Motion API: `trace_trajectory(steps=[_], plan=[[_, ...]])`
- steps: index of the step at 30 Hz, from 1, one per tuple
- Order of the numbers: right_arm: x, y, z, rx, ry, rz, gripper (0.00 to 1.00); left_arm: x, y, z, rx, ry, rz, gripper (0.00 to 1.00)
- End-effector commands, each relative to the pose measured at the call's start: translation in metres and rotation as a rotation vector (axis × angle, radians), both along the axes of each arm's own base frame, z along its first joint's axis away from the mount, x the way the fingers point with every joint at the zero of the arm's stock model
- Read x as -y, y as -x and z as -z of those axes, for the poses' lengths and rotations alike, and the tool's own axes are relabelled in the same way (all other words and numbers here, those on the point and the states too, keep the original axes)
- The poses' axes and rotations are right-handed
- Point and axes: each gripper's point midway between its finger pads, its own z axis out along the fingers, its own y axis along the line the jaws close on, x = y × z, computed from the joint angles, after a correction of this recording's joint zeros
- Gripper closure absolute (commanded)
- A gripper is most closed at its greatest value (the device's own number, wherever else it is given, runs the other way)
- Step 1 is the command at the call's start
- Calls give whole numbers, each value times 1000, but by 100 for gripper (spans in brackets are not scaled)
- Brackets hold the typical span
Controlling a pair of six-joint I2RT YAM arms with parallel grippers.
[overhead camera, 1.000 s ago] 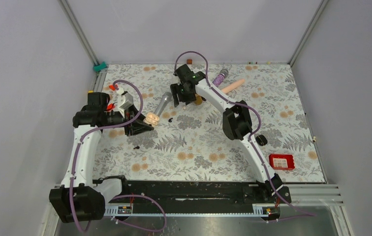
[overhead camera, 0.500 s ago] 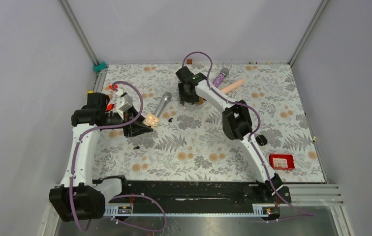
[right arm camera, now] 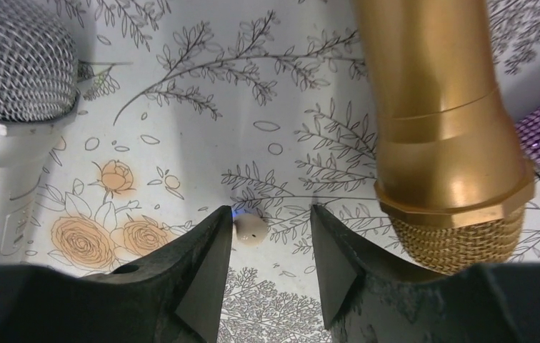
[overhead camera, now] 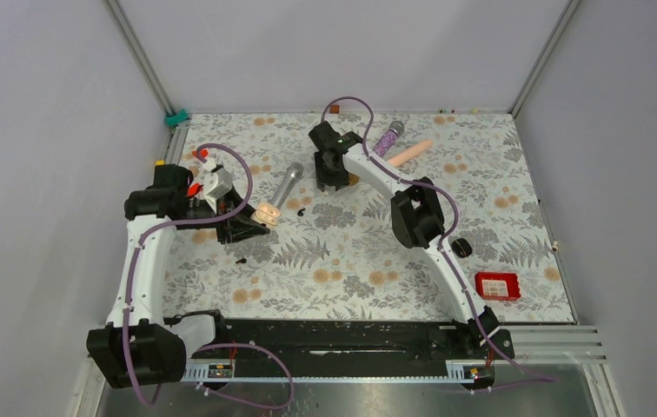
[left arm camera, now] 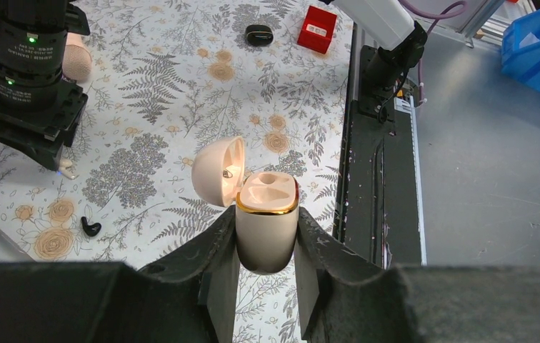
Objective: Insert the wireless bluetooth earbuds into the charging case
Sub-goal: Pick up the earbud from the center of the board.
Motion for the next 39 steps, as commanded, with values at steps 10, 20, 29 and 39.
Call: trace_trajectory(steps=[10, 20, 29, 39], plan=[[-15, 24, -3, -50, -25, -34, 64, 1, 2, -22, 98, 47, 17, 100], [-17, 35, -14, -72, -54, -98, 84, 1, 0, -22, 94, 48, 15, 100], [20, 38, -73, 128, -2, -127, 85, 1, -10, -17, 39, 69, 18, 100], [91, 98, -28, 105, 35, -19, 84, 1, -24, -18, -69, 126, 33, 100]])
